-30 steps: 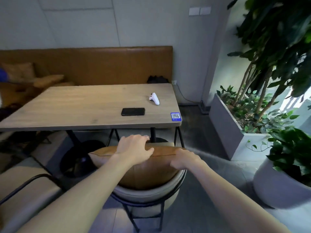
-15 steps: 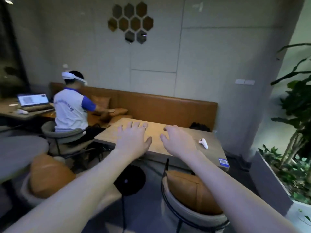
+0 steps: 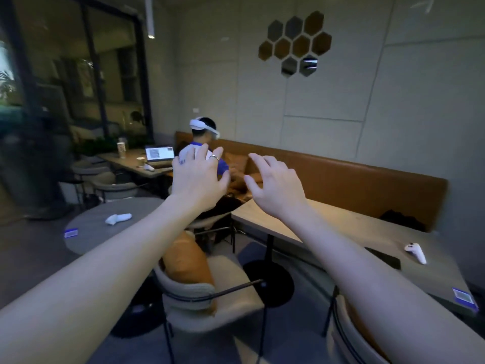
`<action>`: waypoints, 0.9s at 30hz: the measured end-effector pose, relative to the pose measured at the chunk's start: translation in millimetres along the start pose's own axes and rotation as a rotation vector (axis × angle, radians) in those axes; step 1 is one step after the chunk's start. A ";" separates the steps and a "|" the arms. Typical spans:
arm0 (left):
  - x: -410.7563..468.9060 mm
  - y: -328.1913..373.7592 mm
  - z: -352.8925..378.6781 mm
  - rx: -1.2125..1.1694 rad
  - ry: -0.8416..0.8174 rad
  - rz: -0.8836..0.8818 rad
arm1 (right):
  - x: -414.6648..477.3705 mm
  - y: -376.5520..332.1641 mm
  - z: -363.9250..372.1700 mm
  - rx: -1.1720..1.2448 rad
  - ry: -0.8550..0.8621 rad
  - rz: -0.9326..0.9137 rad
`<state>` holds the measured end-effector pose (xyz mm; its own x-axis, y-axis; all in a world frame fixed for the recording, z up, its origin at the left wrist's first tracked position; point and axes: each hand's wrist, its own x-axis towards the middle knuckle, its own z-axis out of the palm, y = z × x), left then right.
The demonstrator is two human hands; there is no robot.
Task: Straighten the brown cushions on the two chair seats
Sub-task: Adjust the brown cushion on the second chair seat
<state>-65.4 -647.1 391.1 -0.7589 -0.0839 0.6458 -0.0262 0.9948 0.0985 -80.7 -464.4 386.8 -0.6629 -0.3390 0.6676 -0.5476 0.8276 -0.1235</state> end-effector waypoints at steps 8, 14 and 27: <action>21.7 -78.8 84.6 0.025 -0.111 -0.139 | 33.8 -2.9 126.0 0.045 -0.160 0.041; 57.2 -132.0 192.7 0.038 -0.287 -0.252 | 74.5 16.7 252.2 0.073 -0.325 0.062; 50.6 -244.8 383.8 -0.060 -0.575 -0.545 | 80.0 -0.6 500.6 0.206 -0.784 0.172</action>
<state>-347.1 -872.7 109.1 -0.8669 -0.4985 0.0047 -0.4675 0.8161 0.3397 -389.0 -716.0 72.8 -0.8678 -0.4921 -0.0692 -0.4383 0.8235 -0.3602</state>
